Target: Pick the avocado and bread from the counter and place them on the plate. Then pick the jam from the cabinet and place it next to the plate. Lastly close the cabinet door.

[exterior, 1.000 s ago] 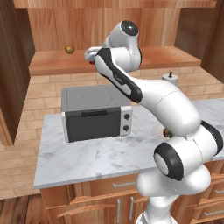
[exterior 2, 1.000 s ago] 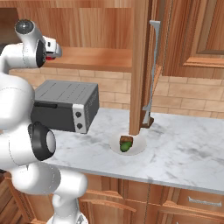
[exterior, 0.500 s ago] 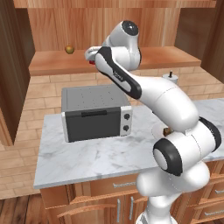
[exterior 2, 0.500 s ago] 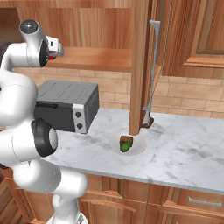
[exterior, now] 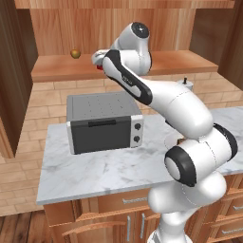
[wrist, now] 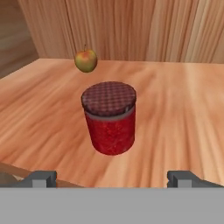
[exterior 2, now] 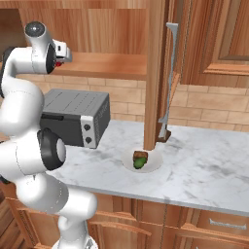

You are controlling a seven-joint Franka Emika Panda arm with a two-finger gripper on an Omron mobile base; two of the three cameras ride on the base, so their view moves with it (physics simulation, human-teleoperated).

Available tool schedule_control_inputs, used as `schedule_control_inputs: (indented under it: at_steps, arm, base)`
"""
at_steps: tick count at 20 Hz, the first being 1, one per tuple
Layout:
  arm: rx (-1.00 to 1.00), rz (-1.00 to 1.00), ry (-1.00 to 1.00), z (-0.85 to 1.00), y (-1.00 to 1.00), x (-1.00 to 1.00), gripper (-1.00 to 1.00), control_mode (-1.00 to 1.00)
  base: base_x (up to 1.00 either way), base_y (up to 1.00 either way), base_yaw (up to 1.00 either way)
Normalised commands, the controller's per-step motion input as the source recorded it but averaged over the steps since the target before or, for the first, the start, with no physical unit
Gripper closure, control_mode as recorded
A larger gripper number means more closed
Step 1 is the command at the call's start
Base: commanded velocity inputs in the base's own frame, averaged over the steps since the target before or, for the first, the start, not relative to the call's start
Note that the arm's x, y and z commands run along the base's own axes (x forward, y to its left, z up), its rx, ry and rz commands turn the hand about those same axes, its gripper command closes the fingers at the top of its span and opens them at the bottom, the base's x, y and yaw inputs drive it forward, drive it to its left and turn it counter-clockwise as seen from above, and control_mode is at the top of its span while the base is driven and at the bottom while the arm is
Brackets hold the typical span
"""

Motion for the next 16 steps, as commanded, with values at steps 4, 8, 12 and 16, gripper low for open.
schedule_control_inputs:
  at_steps: [4, 8, 12, 16]
  arm:
    - [0.00, 0.01, 0.00, -0.06, 0.05, 0.16, -1.00, -1.00]
    - [0.00, 0.03, 0.00, -0.05, 0.06, 0.20, -1.00, -1.00]
    - [0.00, 0.02, 0.00, -0.01, 0.06, 0.17, -1.00, -1.00]
    - [0.00, 0.02, 0.00, -0.01, 0.06, 0.16, -1.00, -1.00]
  base:
    - [0.00, 0.00, 0.00]
    - [0.00, 0.00, 0.00]
    - [0.00, 0.00, 0.00]
    - [0.00, 0.00, 0.00]
